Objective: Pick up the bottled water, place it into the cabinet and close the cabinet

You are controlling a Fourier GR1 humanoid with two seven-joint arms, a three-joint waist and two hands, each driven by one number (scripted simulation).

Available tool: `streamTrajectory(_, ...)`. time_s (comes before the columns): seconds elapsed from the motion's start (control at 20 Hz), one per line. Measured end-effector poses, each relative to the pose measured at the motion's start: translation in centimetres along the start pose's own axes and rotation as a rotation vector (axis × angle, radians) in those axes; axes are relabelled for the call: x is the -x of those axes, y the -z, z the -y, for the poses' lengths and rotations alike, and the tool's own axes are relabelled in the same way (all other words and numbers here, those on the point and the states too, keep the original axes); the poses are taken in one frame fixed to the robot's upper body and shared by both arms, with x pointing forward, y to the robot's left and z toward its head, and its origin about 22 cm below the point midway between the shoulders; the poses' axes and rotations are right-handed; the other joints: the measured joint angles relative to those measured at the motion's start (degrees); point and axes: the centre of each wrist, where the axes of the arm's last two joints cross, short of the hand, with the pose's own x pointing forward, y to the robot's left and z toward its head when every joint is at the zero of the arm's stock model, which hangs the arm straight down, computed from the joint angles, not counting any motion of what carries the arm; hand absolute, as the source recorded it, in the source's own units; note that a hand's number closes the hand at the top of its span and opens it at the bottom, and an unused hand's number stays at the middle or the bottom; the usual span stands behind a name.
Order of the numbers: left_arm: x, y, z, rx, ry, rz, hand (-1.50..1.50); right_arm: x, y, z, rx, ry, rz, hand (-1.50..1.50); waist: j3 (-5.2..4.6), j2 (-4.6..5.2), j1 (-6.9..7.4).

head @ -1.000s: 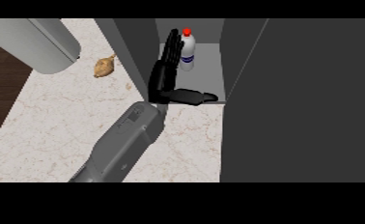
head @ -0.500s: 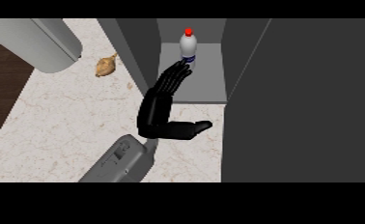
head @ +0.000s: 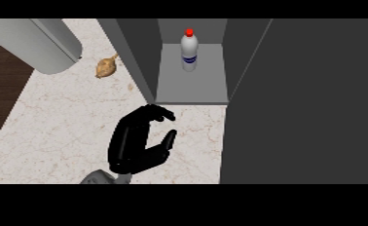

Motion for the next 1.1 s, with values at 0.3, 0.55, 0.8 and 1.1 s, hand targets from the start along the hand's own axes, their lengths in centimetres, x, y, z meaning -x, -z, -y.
streamTrajectory(0.3,-2.8,-2.7,-3.5,-0.073,0.016,0.025,-1.50,-0.5,0.8,-1.2,-0.128,0.019,0.039,1.50,-0.05,-0.04,-0.22)
streamTrajectory(0.55,-5.2,-4.9,-5.4,-0.112,-0.011,0.032,-1.50,-0.5,1.3,-2.7,-0.243,0.108,0.027,1.50,-0.16,-0.18,0.00)
streamTrajectory(0.8,-7.2,-6.4,-7.5,-0.152,-0.030,0.037,-1.50,-0.6,2.1,-3.3,-0.315,0.123,0.027,1.50,-0.35,-0.38,0.53)
streamTrajectory(1.1,-8.8,-7.7,-9.2,-0.161,-0.034,0.034,-1.50,-0.8,2.9,-3.3,-0.361,0.091,0.025,1.50,-0.65,-0.48,1.65)
